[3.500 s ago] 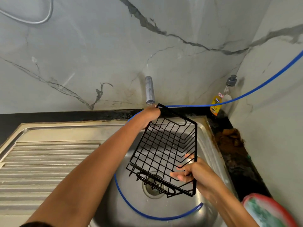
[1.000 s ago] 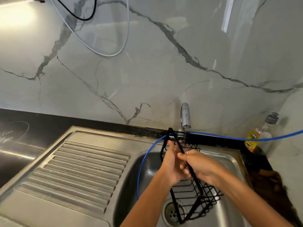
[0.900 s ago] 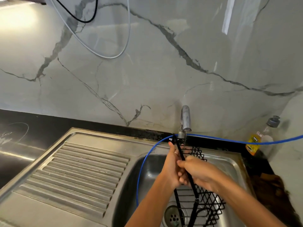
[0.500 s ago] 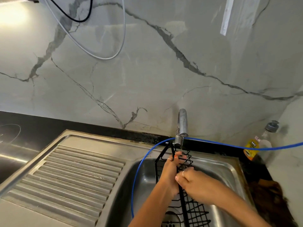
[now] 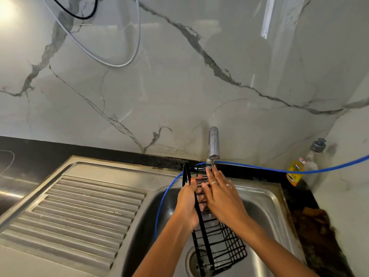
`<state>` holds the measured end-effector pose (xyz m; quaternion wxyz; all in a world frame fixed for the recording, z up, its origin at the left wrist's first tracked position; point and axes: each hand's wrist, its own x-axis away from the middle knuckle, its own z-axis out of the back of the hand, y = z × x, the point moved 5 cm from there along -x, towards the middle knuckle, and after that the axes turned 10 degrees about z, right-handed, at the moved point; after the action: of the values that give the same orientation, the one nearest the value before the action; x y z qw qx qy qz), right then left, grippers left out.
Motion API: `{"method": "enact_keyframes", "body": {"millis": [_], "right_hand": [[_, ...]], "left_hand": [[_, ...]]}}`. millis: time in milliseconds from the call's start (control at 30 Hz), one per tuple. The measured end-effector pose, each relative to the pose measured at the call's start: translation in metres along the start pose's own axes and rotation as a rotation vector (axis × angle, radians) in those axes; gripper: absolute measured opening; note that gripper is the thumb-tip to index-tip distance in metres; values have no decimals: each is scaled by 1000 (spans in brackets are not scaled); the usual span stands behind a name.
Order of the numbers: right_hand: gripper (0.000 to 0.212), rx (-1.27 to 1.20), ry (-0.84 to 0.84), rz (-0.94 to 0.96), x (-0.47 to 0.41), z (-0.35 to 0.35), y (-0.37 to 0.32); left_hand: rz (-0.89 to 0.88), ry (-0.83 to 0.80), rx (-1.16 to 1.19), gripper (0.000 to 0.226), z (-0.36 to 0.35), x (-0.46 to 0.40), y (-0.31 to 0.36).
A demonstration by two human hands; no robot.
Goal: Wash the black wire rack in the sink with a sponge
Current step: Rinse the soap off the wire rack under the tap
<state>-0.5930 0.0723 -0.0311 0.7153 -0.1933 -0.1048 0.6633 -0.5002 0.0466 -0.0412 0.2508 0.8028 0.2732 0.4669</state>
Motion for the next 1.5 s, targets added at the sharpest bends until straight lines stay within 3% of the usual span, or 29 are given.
{"method": "enact_keyframes", "body": {"millis": [167,300,433,600,700,800,933,1000,1133,1233,1367,1500], "right_hand": [[58,-313,-12,-60,-48,0,11],[29,-529,16,-183,-66,11,20],[37,-774,-19,-240,-72,-1,24],[43,-945,21,-143,-72,5,9],[47,-948,95,-102,-67,6,7],[70,-896,125,-65,-63,4,7],[58,-757,189,-145,-58,5,29],[61,-791,95,-261,-50,-7,47],[91,-1120,-229,-494,-27,-30,63],[95,-1108,-277,-471,-23,-25,62],[84,-1128,-262,-500,-14,-12,63],[84,-942,-201,-515,-16,8,63]], "left_hand": [[-28,4,-154,42,-1,8,1],[-50,-36,-223,47,-4,16,-1],[-101,-26,-225,47,1,22,7],[-113,-38,-93,45,16,23,19],[-131,-71,72,46,22,18,26],[-144,-95,162,44,23,16,28],[-184,-138,212,43,23,17,34],[-228,-149,272,42,28,16,41],[-222,-166,364,41,36,15,44],[-188,-113,345,43,39,12,38],[-123,57,122,38,39,9,29],[-144,302,-169,73,39,10,19]]}}
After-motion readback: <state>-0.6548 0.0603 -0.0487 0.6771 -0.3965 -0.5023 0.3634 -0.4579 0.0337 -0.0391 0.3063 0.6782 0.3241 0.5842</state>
